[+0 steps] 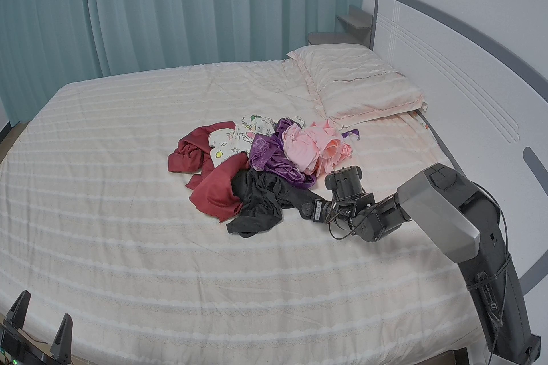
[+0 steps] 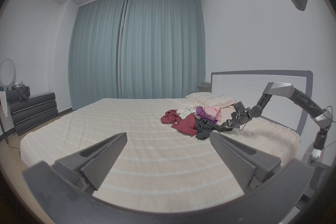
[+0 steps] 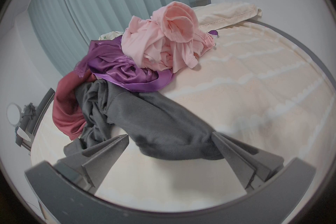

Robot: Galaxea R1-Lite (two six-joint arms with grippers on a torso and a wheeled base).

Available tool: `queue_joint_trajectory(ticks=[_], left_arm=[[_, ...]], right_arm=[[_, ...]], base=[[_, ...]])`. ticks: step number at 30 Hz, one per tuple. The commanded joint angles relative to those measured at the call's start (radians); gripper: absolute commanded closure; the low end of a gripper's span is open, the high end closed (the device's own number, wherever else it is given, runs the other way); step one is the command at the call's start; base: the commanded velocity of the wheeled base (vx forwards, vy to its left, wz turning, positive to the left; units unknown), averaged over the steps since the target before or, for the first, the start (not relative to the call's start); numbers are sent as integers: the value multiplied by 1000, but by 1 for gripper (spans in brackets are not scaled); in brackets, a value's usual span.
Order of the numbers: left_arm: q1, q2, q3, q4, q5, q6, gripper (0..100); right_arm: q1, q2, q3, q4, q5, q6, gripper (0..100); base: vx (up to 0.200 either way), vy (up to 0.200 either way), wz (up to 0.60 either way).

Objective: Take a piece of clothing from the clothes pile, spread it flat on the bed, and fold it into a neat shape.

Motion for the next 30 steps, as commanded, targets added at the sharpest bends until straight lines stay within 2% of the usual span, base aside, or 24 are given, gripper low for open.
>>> queue_joint_trajectory(ticks=[1,3,10,11,26,30], left_arm=[[0,-16,18,0,0,0,0],[0,-16,18,0,0,0,0],[0,-16,18,0,0,0,0],[0,-16,18,0,0,0,0],[0,-16,18,0,0,0,0],[0,-16,18,0,0,0,0]], right_arm=[[-20,30,-22,-20,-3,-29,0],[-31,56,-37,-57,-5,-77,0],[-8,90,-62,-91,-5,-86,0],[-5,88,-66,-94,-3,-86,100],[-17,21,-22,-100,-2,-52,100],[-2,-96,129,-100,23,37,100]], base=[[0,0,0],[0,0,0],[0,0,0],[0,0,0],[0,0,0],[0,0,0]])
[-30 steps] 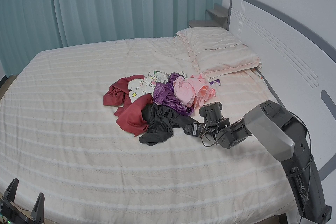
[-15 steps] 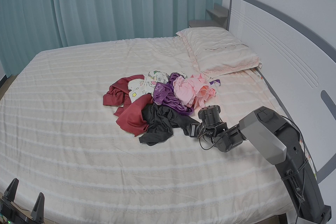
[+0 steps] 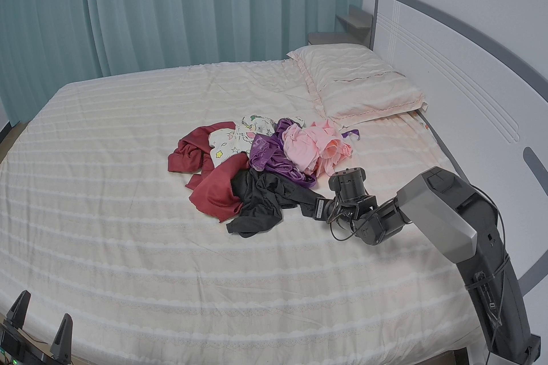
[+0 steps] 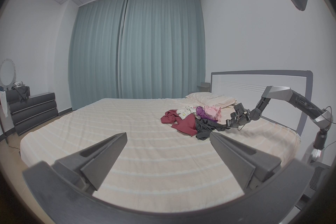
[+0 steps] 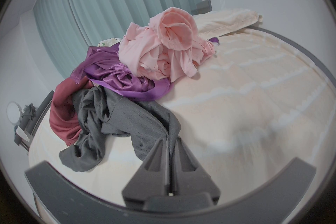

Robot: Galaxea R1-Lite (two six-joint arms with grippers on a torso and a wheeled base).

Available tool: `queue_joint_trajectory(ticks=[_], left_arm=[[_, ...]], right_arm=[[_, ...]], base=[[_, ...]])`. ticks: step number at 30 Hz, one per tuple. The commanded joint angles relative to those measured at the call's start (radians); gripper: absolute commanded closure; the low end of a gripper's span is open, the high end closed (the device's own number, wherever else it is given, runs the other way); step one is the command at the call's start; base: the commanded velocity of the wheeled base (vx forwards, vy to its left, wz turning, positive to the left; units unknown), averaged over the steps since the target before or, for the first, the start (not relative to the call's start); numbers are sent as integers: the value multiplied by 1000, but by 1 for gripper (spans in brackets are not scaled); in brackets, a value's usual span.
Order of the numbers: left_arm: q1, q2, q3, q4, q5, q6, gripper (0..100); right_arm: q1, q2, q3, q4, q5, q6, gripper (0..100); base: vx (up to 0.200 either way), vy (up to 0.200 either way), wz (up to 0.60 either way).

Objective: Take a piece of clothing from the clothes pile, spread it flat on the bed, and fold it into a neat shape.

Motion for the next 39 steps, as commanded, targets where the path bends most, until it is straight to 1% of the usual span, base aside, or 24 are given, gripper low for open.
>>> queue_joint_trajectory(ticks=[1,3,4,5,7,8,9,12,14,18,19,21,22,24,27,28,30,31,33,34,35,36,37,39], left_arm=[[0,-16,18,0,0,0,0],[0,-16,18,0,0,0,0],[0,-16,18,0,0,0,0],[0,-16,18,0,0,0,0],[0,-16,18,0,0,0,0],[0,-16,18,0,0,0,0],[0,-16,18,0,0,0,0],[0,-16,18,0,0,0,0],[0,-16,18,0,0,0,0],[0,-16,18,0,0,0,0],[0,-16,18,0,0,0,0],[0,-16,18,-2,-1,4,0],[0,-16,18,-2,-1,4,0],[0,-16,18,0,-1,3,0],[0,-16,18,0,-1,3,0],[0,-16,16,0,-3,1,0],[0,-16,18,0,-4,4,0],[0,-16,18,-3,-6,6,0],[-2,-16,16,-5,-8,20,0],[-3,-9,16,-5,-8,30,0],[-3,-9,16,-5,-8,30,0],[-2,13,16,-5,-8,64,0],[-2,13,16,-5,-8,64,0],[-2,-16,18,-8,-24,84,0]], right_arm=[[13,-131,132,0,22,60,100],[21,-222,259,-1,79,112,100],[21,-234,279,-1,88,120,100],[22,-318,399,-21,150,159,100],[21,-407,549,-76,229,187,100],[21,-407,549,-76,229,187,100],[16,-486,703,-159,294,193,100],[15,-602,974,-343,338,195,100],[18,-690,1201,-532,372,196,100],[21,-782,1393,-676,426,218,100],[21,-820,1462,-715,449,219,100],[19,-880,1551,-753,487,221,100],[19,-884,1557,-756,490,221,100],[10,-947,1635,-784,529,221,100],[7,-1049,1639,-699,538,259,100],[4,-1102,1639,-643,548,271,100],[12,-1153,1639,-589,561,270,100],[18,-1214,1639,-521,581,262,100],[16,-1315,1639,-422,594,235,100],[16,-1343,1639,-391,593,215,100],[16,-1343,1639,-391,593,215,100],[5,-1389,1639,-322,594,149,100],[5,-1389,1639,-322,594,149,100],[-19,-1389,1637,-284,599,109,100]], base=[[0,0,0],[0,0,0],[0,0,0],[0,0,0],[0,0,0],[0,0,0],[0,0,0],[0,0,0],[0,0,0],[0,0,0],[0,0,0],[0,0,0],[0,0,0],[0,0,0],[0,0,0],[0,0,0],[0,0,0],[0,0,0],[0,0,0],[0,0,0],[0,0,0],[0,0,0],[0,0,0],[0,0,0]])
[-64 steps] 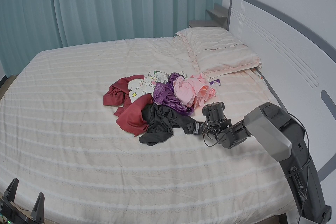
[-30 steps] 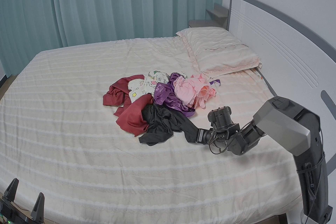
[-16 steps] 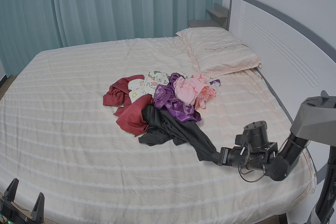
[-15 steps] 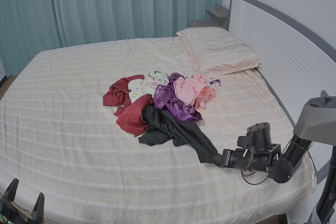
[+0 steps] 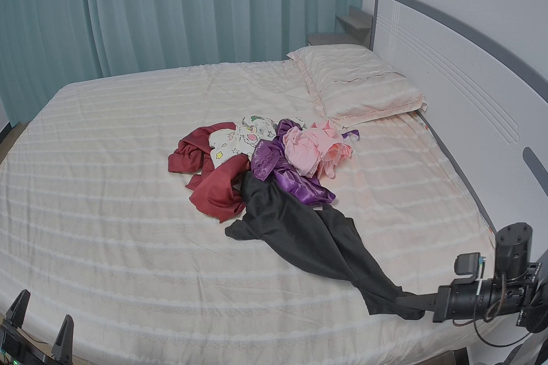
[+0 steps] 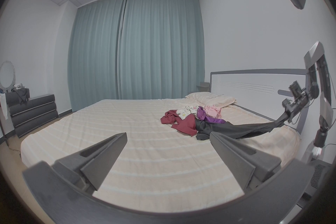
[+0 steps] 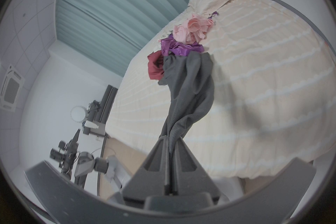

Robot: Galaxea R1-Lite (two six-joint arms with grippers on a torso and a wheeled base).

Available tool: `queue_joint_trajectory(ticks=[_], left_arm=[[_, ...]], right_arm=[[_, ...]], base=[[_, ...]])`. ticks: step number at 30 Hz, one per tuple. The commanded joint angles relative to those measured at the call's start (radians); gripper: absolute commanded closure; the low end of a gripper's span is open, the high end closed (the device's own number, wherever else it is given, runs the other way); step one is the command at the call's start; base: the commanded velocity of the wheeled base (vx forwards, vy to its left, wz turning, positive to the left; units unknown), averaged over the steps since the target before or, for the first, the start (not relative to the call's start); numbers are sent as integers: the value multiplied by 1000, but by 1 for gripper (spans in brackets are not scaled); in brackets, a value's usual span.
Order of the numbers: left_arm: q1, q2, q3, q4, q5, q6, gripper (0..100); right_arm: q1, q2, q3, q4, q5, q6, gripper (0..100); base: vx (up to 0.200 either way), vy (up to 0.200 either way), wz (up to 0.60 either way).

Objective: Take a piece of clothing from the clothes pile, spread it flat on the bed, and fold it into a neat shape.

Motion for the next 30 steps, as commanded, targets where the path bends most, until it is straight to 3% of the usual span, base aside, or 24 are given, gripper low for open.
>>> queue_joint_trajectory(ticks=[1,4,9,10,12,16,23,30], left_arm=[[-1,-16,18,-7,-21,47,0],[-1,-16,18,-7,-22,46,0],[-1,-13,-24,-36,-93,43,0],[-4,123,-235,-122,-145,-94,0],[13,243,-344,-157,-169,-190,0],[10,384,-263,-108,-266,-57,0],[-12,696,-208,-67,-261,170,0],[-217,973,-240,-119,-261,136,0]], right_arm=[[-43,-231,54,123,54,-81,100],[-72,-169,40,113,56,-89,100],[-158,-102,11,61,62,-76,100],[-175,-79,13,34,62,-76,100],[-175,-71,21,13,62,-76,100],[-167,-71,24,8,63,-76,100],[-166,-70,27,10,63,-78,100],[-164,-38,25,7,63,-76,100]], base=[[0,0,0],[0,0,0],[0,0,0],[0,0,0],[0,0,0],[0,0,0],[0,0,0],[0,0,0]])
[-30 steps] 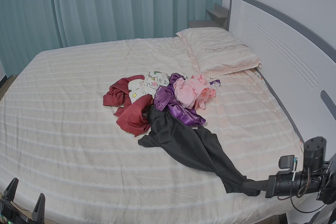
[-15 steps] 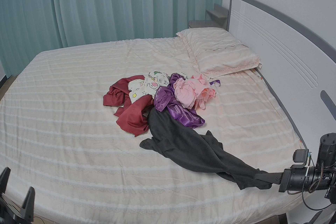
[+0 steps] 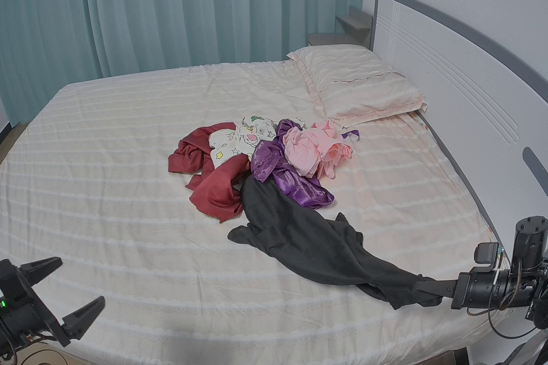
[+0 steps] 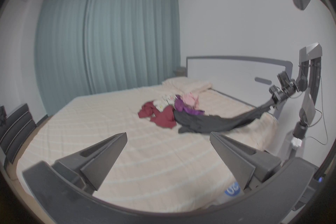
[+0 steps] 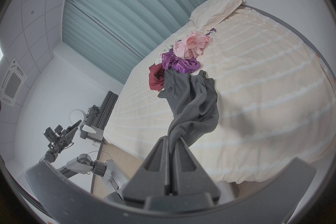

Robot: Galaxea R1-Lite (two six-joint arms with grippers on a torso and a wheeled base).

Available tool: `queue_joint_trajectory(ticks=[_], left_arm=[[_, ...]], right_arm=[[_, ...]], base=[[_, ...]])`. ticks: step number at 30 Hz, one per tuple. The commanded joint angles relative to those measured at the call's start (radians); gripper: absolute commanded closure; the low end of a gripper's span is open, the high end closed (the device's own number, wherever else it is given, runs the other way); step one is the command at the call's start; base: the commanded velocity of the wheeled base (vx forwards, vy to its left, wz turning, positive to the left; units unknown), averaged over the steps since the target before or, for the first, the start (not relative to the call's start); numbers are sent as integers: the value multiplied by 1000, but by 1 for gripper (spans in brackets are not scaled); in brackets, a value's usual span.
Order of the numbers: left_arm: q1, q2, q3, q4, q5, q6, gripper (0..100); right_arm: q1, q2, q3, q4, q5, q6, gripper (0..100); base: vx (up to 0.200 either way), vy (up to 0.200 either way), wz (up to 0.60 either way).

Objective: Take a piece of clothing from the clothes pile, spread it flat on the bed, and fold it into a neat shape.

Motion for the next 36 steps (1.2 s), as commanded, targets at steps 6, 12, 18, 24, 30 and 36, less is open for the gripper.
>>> queue_joint_trajectory(ticks=[6,12,18,24,30,36], left_arm=[[-249,656,-63,-168,34,-25,0],[-361,950,-174,-369,121,-321,0],[-500,1194,-381,-376,310,-643,0],[-521,1466,-550,-379,445,-726,0],[-516,1696,-712,-384,585,-761,0],[-493,1805,-866,-384,621,-822,0]], right_arm=[[8,73,2,-7,2,-4,100],[11,69,3,-5,2,-4,100],[11,70,3,-7,2,-6,100],[10,72,2,-7,2,-7,100],[7,73,3,-7,1,-9,100],[10,73,3,-5,1,-9,100]], base=[[0,0,0],[0,0,0],[0,0,0],[0,0,0],[0,0,0],[0,0,0]])
